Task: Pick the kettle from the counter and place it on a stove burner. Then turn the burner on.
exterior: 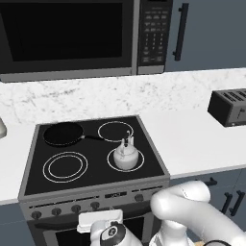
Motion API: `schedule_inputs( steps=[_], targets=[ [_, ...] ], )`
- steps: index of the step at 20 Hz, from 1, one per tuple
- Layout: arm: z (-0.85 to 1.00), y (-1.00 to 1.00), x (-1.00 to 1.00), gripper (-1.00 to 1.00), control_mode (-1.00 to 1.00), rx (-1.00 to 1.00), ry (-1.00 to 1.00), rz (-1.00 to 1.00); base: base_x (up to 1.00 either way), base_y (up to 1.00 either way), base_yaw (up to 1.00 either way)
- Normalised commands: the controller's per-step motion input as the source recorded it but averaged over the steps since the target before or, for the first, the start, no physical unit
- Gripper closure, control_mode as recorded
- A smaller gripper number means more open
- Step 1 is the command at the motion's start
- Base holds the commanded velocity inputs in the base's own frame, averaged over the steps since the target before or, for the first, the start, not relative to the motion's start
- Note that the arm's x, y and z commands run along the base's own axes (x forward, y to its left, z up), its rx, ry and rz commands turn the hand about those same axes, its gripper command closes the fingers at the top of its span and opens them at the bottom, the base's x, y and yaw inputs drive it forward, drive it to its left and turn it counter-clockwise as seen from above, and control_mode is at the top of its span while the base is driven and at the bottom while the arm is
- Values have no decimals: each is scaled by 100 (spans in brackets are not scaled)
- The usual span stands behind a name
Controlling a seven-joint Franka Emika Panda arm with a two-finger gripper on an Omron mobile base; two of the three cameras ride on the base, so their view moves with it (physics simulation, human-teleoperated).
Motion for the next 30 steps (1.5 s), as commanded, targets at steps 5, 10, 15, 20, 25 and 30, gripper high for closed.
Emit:
schedule_inputs(
  steps=[5,10,15,20,25,30],
  targets=[
    [-27,0,11,-100,-100,0,-3,2,0,0,0],
    [-14,4,6,-100,-100,2,-1,1,0,0,0],
    [-7,2,12,-100,-100,1,-3,0,0,0,0],
    [-11,1,17,-100,-100,0,-4,0,0,0,0],
    [-16,11,20,-100,-100,0,-1,0,0,0,0],
    [-21,17,4,-100,-100,0,0,0,0,0,0]
  ],
)
